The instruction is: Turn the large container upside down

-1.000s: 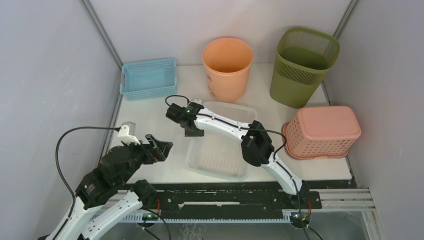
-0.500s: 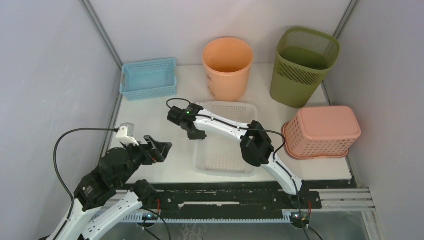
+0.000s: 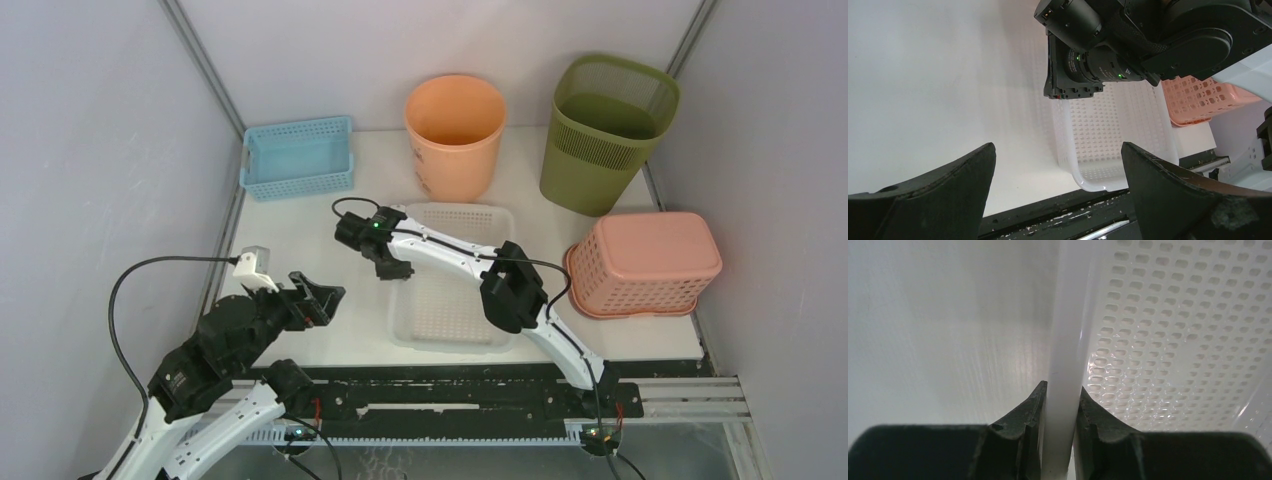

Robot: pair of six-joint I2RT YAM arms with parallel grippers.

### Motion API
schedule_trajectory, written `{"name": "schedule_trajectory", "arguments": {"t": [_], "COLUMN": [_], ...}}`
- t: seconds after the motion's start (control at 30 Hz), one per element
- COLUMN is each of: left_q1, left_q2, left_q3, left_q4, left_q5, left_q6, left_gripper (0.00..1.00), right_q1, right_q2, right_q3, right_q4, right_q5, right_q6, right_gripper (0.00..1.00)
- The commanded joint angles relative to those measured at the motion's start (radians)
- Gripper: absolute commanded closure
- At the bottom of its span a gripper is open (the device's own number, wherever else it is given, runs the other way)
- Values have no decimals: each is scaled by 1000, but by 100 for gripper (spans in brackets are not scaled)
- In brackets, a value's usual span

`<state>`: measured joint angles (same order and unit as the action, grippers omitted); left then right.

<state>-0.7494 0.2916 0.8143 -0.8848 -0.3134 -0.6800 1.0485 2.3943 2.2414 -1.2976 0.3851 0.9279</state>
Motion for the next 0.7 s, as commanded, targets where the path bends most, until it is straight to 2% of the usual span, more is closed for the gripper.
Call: {"name": "schedule_trajectory", "arguments": {"t": [0.0, 0.4, 0.57, 0.67], "left_q1": [7, 7, 7, 7], "left_q2": [7, 30, 30, 38], "left_q3": [20, 120, 195, 243], "left_q4": [12, -36, -78, -97], "left_q5": [2, -54, -91, -114], "left_q6": [14, 13, 11, 12], "left_gripper": [0, 0, 0, 0], "right_q1": [-2, -27, -72, -110], "right_q2": [-11, -247, -374, -493], "right_q3": [-6, 48, -15, -119], "right_q4": [75, 222, 305, 402], "right_q5": [-48, -281, -386, -469], "right_q6": [-79, -226, -237, -217], "right_gripper": [100, 100, 100, 100]}}
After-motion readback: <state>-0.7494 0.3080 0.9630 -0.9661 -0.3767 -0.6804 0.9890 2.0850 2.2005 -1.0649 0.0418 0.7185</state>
